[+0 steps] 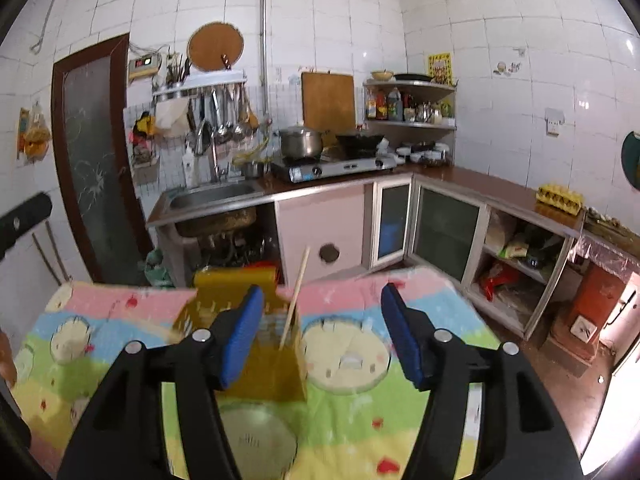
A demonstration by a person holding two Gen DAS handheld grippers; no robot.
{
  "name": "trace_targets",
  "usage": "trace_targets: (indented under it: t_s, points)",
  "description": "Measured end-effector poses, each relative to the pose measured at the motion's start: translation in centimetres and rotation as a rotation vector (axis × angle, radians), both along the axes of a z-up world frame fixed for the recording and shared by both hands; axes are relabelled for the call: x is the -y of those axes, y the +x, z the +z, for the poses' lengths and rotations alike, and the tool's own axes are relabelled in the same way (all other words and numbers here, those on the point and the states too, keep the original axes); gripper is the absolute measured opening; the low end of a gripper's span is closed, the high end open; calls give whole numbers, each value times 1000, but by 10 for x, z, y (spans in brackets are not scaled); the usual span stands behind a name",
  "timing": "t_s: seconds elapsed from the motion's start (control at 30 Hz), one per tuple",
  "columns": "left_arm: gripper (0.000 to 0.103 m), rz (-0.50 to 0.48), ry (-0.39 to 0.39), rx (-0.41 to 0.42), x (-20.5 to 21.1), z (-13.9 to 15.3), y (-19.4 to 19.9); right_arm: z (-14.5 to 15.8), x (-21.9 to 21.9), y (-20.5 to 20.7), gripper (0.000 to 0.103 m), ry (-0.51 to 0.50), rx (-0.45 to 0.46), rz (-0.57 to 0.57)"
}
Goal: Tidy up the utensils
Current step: 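Move both open tools down to the chopsticks lying on the quilt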
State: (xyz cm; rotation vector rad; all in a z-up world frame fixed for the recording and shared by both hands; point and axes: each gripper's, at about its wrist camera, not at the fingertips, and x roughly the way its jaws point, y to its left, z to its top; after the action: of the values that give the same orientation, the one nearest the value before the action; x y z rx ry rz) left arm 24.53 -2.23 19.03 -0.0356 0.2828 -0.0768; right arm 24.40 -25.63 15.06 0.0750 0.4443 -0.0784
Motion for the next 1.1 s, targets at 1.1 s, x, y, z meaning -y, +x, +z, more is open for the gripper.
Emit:
trace_targets:
  t_s: [1.1]
  points:
    - [98, -41, 45, -554, 9, -238, 15, -179, -16, -12, 61, 42, -344, -37]
